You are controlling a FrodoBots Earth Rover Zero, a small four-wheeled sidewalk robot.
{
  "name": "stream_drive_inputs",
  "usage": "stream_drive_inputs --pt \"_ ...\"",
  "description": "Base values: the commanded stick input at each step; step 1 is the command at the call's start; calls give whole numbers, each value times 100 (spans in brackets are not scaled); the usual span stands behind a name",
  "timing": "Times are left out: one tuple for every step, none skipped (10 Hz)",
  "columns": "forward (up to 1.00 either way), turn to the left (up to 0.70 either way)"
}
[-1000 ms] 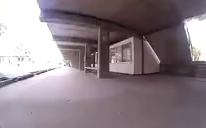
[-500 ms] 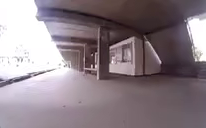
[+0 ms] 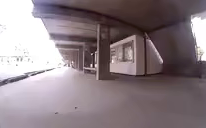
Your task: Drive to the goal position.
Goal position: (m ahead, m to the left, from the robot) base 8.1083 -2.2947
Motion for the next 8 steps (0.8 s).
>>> stream_drive_inputs --pt "50 0" --pt "50 0" --pt "50 0" --pt "50 0" --pt "50 0" --pt "50 0" --pt "50 0" --pt "50 0"
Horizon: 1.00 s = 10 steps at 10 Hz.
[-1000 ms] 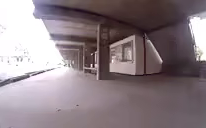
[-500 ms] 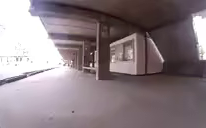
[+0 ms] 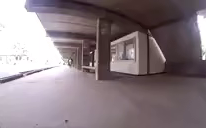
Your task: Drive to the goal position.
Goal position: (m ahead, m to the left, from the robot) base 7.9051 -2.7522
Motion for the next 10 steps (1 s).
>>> stream_drive_inputs --pt "50 0" --pt "50 0" --pt "50 0" --pt "50 0" --pt "50 0" --pt "50 0" --pt "50 0" --pt "50 0" --pt "50 0" --pt "50 13"
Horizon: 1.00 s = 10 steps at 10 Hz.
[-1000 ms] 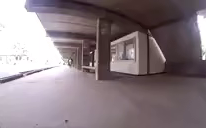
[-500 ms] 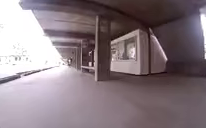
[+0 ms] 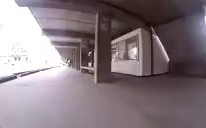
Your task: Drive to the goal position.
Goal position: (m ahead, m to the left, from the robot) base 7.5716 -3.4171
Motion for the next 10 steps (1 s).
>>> stream_drive_inputs --pt "50 36" --pt "50 50" --pt "50 50" --pt "50 50" --pt "50 50" --pt "50 50" --pt "50 50" --pt "50 50" --pt "50 50" --pt "50 50"
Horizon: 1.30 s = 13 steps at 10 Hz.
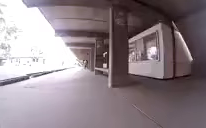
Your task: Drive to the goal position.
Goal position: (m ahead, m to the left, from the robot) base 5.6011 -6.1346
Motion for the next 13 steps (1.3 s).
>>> stream_drive_inputs --pt "50 13" --pt "50 2" --pt "50 0" --pt "50 0" --pt "50 0" --pt "50 0" --pt "50 0" --pt "50 0" --pt "50 0" --pt "50 0" --pt "50 0" --pt "50 0" --pt "50 0"
